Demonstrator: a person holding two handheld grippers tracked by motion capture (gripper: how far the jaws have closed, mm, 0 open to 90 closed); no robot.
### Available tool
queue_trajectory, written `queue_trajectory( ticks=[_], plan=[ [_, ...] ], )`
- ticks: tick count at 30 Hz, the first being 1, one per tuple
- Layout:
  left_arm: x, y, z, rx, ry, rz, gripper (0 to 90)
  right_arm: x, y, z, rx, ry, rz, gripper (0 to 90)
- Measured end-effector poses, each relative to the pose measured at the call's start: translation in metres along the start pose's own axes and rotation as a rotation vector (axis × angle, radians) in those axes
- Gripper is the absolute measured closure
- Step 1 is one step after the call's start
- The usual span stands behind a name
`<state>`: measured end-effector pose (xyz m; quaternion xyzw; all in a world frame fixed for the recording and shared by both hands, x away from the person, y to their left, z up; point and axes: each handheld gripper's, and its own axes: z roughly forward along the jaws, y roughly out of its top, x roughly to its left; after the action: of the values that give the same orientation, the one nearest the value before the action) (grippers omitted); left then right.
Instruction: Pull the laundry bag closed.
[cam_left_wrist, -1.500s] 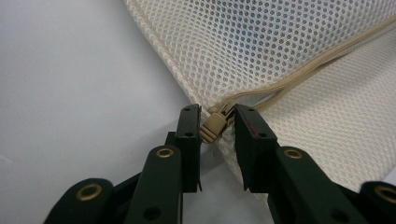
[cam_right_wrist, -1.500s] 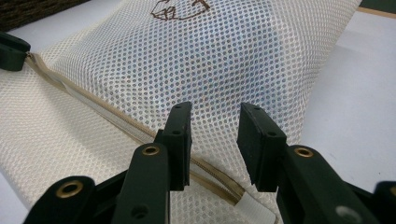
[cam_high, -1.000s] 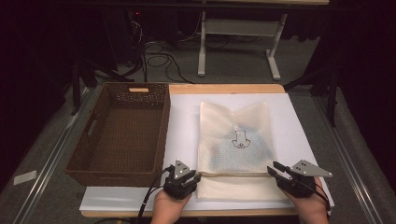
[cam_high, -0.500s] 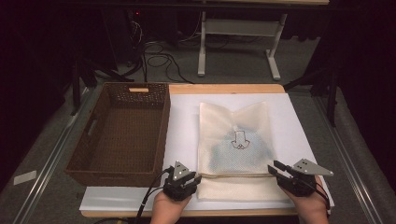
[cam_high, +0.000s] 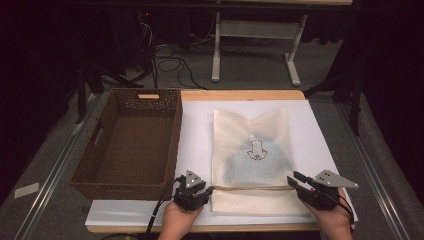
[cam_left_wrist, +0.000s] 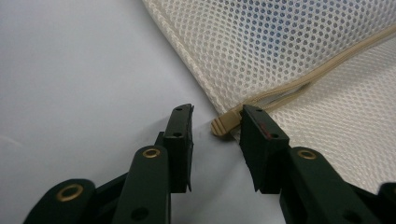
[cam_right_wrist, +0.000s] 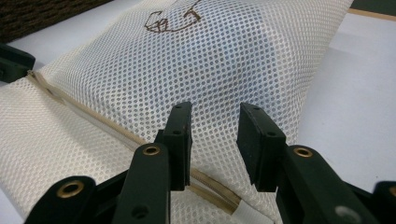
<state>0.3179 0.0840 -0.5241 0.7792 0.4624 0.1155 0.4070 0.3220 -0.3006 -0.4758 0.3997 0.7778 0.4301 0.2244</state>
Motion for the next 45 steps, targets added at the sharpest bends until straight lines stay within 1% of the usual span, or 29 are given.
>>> queue_trajectory(
  ticks=[3, 5, 7, 9, 10, 11, 13, 14, 16, 18, 20, 22, 24, 26, 28, 29, 31, 33, 34, 35, 36, 37, 39, 41, 42, 43, 44, 45],
  plan=[
    [-0.002, 0.000, 0.002, 0.000, -0.012, 0.005, 66.7, 0.002, 0.000, -0.001, 0.004, -0.002, -0.002, 66.3],
    [-0.003, 0.001, 0.002, 0.000, -0.022, 0.018, 68.9, 0.002, 0.000, -0.001, 0.000, 0.001, -0.010, 66.2],
    [-0.003, 0.000, 0.003, 0.001, -0.036, 0.024, 74.1, 0.002, 0.000, -0.001, 0.003, 0.003, -0.013, 66.3],
    [-0.005, 0.000, 0.003, 0.003, -0.027, 0.039, 74.8, 0.003, 0.000, 0.000, 0.006, 0.004, -0.004, 66.3],
    [-0.005, 0.000, 0.003, 0.008, -0.037, 0.042, 76.6, 0.003, 0.000, 0.000, 0.006, 0.005, -0.007, 66.3],
    [-0.005, 0.000, 0.003, 0.013, -0.040, 0.037, 80.7, 0.003, -0.001, 0.000, 0.009, 0.006, -0.010, 66.3],
    [-0.007, 0.001, 0.002, 0.020, -0.028, 0.039, 80.8, 0.004, 0.000, 0.000, 0.007, 0.007, -0.013, 66.3],
    [-0.008, 0.002, 0.001, 0.023, -0.016, 0.049, 80.8, 0.004, 0.000, -0.001, 0.005, 0.006, -0.015, 66.3],
    [-0.008, 0.002, -0.001, 0.022, -0.019, 0.048, 80.8, 0.003, 0.000, -0.001, -0.002, 0.005, -0.007, 66.2],
    [-0.007, 0.003, -0.007, 0.008, -0.017, 0.040, 80.8, 0.002, 0.000, -0.001, 0.002, 0.003, -0.005, 66.3],
    [-0.006, 0.003, -0.015, -0.020, -0.026, 0.027, 80.7, 0.001, -0.001, -0.001, 0.000, 0.006, -0.005, 66.3],
    [-0.006, 0.003, -0.019, -0.041, -0.027, 0.033, 80.7, 0.001, 0.000, -0.001, 0.001, 0.006, -0.008, 66.3],
    [-0.006, 0.004, -0.020, -0.047, -0.025, 0.030, 80.7, 0.002, 0.000, -0.001, 0.002, 0.007, -0.011, 66.3],
    [-0.006, 0.004, -0.019, -0.055, -0.030, 0.016, 80.7, 0.003, 0.000, -0.001, 0.005, 0.005, -0.009, 66.3],
    [-0.010, 0.007, -0.021, -0.080, -0.026, 0.029, 80.8, 0.004, 0.000, -0.002, 0.002, 0.006, -0.008, 66.3],
    [-0.012, 0.009, -0.023, -0.103, -0.019, 0.035, 80.8, 0.004, 0.000, -0.002, -0.001, 0.005, -0.013, 66.3],
    [-0.015, 0.011, -0.026, -0.134, -0.026, 0.029, 80.8, 0.003, 0.000, -0.002, 0.000, 0.007, -0.013, 66.3],
    [-0.018, 0.013, -0.024, -0.139, -0.036, 0.037, 80.7, 0.003, 0.000, -0.001, 0.001, 0.008, -0.011, 66.3],
    [-0.019, 0.014, -0.021, -0.138, -0.049, 0.033, 81.0, 0.003, 0.000, -0.001, 0.003, 0.007, -0.010, 66.3],
    [-0.022, 0.015, -0.018, -0.140, -0.054, 0.036, 87.9, 0.002, 0.000, -0.001, 0.002, 0.009, -0.015, 66.3],
    [-0.026, 0.017, -0.014, -0.133, -0.049, 0.055, 89.4, 0.003, 0.000, -0.001, 0.002, 0.007, -0.015, 66.3],
    [-0.029, 0.018, -0.010, -0.125, -0.047, 0.070, 89.3, 0.003, 0.000, -0.001, 0.004, 0.007, -0.007, 66.3],
    [-0.035, 0.020, -0.001, -0.113, -0.052, 0.093, 87.0, 0.003, 0.000, -0.002, 0.000, 0.008, -0.014, 66.3],
    [-0.038, 0.019, -0.003, -0.139, -0.047, 0.090, 84.7, 0.002, 0.000, -0.002, -0.005, 0.009, -0.017, 66.3],
    [-0.038, 0.018, -0.006, -0.147, -0.034, 0.094, 83.5, 0.003, 0.000, -0.002, -0.003, 0.008, -0.010, 66.3],
    [-0.038, 0.016, -0.009, -0.153, -0.024, 0.095, 80.5, 0.002, 0.000, -0.002, -0.003, 0.009, -0.012, 66.3],
    [-0.037, 0.013, -0.012, -0.148, -0.008, 0.088, 74.4, 0.002, 0.000, -0.002, -0.005, 0.008, -0.015, 66.3],
    [-0.036, 0.010, -0.014, -0.135, 0.005, 0.069, 69.1, 0.002, 0.000, -0.002, -0.005, 0.009, -0.014, 66.3]
  ],
)
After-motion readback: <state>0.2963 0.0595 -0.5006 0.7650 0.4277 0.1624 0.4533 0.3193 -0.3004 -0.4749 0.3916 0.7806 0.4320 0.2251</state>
